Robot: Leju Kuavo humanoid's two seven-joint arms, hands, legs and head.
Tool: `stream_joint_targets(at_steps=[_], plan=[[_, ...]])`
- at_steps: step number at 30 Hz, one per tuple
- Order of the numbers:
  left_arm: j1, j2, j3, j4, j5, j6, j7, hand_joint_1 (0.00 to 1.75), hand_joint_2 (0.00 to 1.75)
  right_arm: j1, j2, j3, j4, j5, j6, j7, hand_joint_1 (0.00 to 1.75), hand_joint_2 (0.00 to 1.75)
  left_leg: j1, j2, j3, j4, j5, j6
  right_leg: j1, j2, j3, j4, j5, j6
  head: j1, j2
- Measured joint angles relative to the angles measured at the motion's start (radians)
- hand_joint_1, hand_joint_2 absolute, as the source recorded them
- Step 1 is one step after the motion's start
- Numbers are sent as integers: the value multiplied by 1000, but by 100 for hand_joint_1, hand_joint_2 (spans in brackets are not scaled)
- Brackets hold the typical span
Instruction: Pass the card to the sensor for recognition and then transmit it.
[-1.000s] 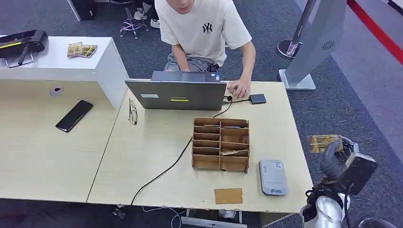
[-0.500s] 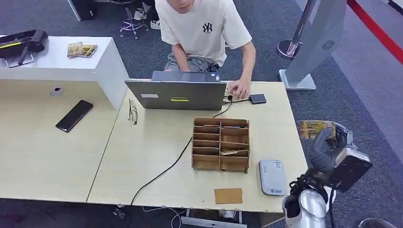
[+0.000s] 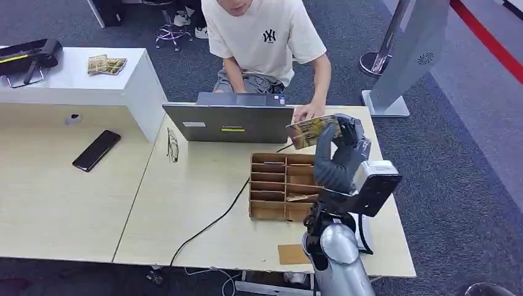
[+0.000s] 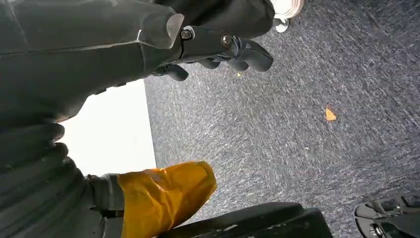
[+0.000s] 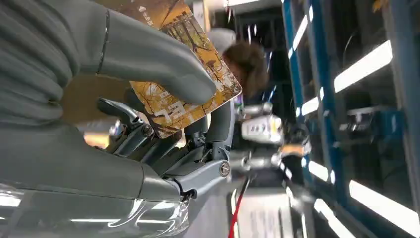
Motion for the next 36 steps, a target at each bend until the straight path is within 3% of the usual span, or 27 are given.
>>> stream_joint_targets(at_steps=[6,12,23,36], plan=[[-3,0,-19,0,-3,-12,-2,0,175,-132,37,94,109,11,9,52,175,175,0,-1,0,0,1,-1,0,0,0,0,0,0,0,0],[-8,1,-54,0,-5,-27,-3,0,175,-274,61,131,273,77,0,108,175,175,0,-2,0,0,2,-1,0,-1,0,1,0,0,0,0],[-25,3,-175,0,-5,-51,-7,0,175,-558,76,189,678,252,-96,221,175,175,-1,-5,-1,0,3,-1,-1,-3,0,1,1,-1,0,0],[-24,6,-298,0,-5,-71,-6,0,175,-742,76,215,998,493,-179,365,175,175,-1,-6,-1,0,3,-1,-1,-4,-1,1,1,-1,0,0]])
